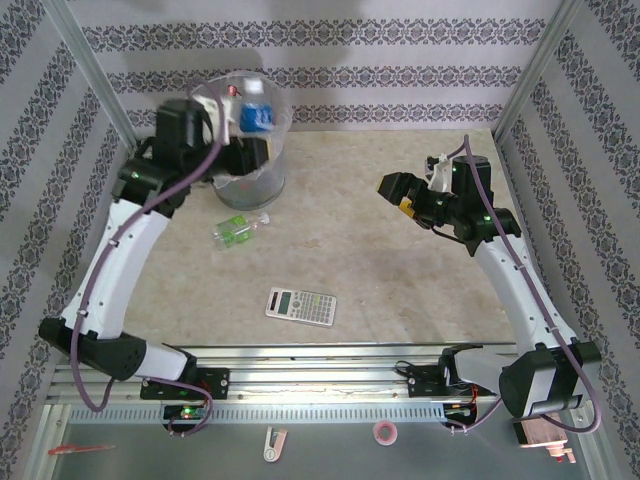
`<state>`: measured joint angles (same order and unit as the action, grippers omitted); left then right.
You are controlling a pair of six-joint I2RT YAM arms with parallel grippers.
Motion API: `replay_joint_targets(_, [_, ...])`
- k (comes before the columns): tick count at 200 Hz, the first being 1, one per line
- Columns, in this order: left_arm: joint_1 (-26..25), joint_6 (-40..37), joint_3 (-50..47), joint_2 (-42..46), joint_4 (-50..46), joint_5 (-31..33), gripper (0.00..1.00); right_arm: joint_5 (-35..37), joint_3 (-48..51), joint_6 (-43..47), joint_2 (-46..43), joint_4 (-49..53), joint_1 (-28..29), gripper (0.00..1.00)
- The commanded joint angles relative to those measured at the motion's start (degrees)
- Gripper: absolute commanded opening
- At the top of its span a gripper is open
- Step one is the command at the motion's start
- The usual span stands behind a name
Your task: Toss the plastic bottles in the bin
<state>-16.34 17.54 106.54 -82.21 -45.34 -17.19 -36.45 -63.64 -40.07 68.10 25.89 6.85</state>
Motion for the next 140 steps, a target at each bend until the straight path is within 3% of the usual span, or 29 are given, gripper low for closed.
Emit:
replay_joint_targets(1, [5.82,-2.76,10.75,-3.39,-6.12,4.96,0.37,0.54,-0.82,0.96,-1.05,-0.97,-0.35,0.98])
replay_joint_targets(49, [15.82,-8.70,26.75,-9.81,-5.84,5.54,0.37,0.68,0.36,1.05,-2.70,-0.64,-1.22,0.98])
replay_joint_targets(73, [18.67,-10.17,29.27,-10.74,-1.26,3.30,0.37,0.50,0.20,1.14,-2.69,-0.59,-1.58,0.98])
replay_joint_targets(140, [19.42,-9.14,34.64,-15.85,6.54,-7.82,0.37,-0.38,-2.00,1.31,-0.29,-0.38,-1.78,0.98])
